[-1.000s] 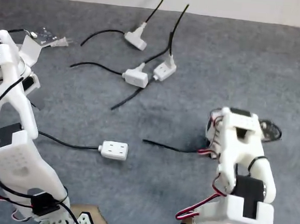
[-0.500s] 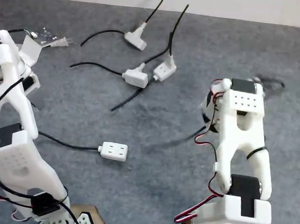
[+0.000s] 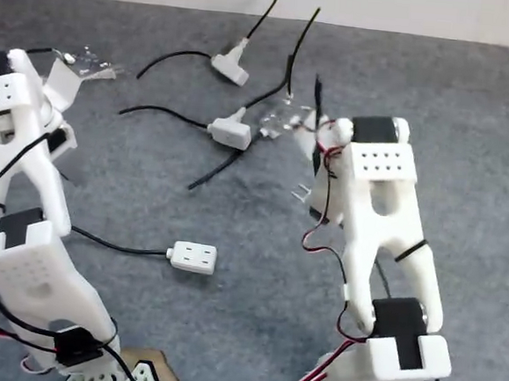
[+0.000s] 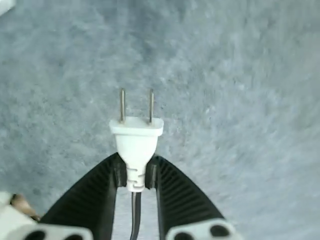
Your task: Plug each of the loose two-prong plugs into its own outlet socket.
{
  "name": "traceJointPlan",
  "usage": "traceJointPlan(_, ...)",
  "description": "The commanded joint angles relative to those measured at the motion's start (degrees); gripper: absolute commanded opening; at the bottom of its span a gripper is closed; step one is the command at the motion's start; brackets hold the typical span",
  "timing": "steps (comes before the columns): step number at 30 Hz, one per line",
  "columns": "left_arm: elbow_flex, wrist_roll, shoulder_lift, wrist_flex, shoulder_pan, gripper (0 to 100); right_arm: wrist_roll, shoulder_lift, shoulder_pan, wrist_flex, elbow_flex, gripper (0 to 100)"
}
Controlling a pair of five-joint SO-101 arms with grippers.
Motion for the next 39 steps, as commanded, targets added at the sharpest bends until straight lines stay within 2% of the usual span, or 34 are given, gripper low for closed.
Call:
traceJointPlan(1, -0.8, -0.2, -0.5, 1.1, 1.6, 23, 16.3, -1.1, -3.3, 3.2, -4.1, 0.8)
traceJointPlan(4, -0.7, -0.4, -0.2, 1.0, 1.5, 23, 24.0, -1.1, -5.8, 7.7, -3.1, 0.8)
traceJointPlan(7, -0.9, -0.4, -0.2, 0.9, 1.3, 23, 23.9, -1.1, -10.5, 6.3, 0.3, 0.8)
traceJointPlan(11, -0.7, -0.4, -0.2, 0.9, 1.3, 23, 16.9, -1.1, -19.2, -1.7, 6.0, 0.8)
traceJointPlan(15, -0.7, -0.5, -0.2, 0.9, 1.0, 23, 5.9, -1.1, -23.3, -11.1, 8.1, 0.8)
traceJointPlan(19, -0.7, -0.5, -0.2, 0.9, 0.7, 23, 2.5, -1.1, -23.9, -13.8, 8.3, 0.8)
traceJointPlan(25, -1.3, -0.1, -1.0, 1.1, 4.0, 23, 2.3, -1.0, -22.5, -14.8, 9.1, 0.8)
traceJointPlan(26, -1.3, 1.4, -1.5, 1.1, 4.5, 23, 1.2, -1.1, -22.0, -15.6, 9.2, 0.8)
traceJointPlan(28, -0.8, 10.1, -3.6, 0.2, 4.6, 23, -3.9, -1.1, -21.2, -18.7, 9.5, 0.8)
traceJointPlan(30, 0.4, 18.2, -5.3, -5.5, 3.8, 23, -12.3, -1.1, -20.7, -23.2, 9.7, 0.8)
traceJointPlan(33, 7.3, 28.4, -9.3, -20.0, 1.6, 21, -21.6, -3.1, -19.5, -33.4, 12.4, 0.8)
traceJointPlan(37, 30.2, 30.9, -23.8, -36.1, 1.2, 11, -25.9, -11.6, -18.2, -43.6, 22.0, 0.8)
traceJointPlan(39, 43.8, 31.2, -36.0, -44.9, 2.5, 13, -30.1, -14.2, -15.8, -46.6, 25.2, 0.8)
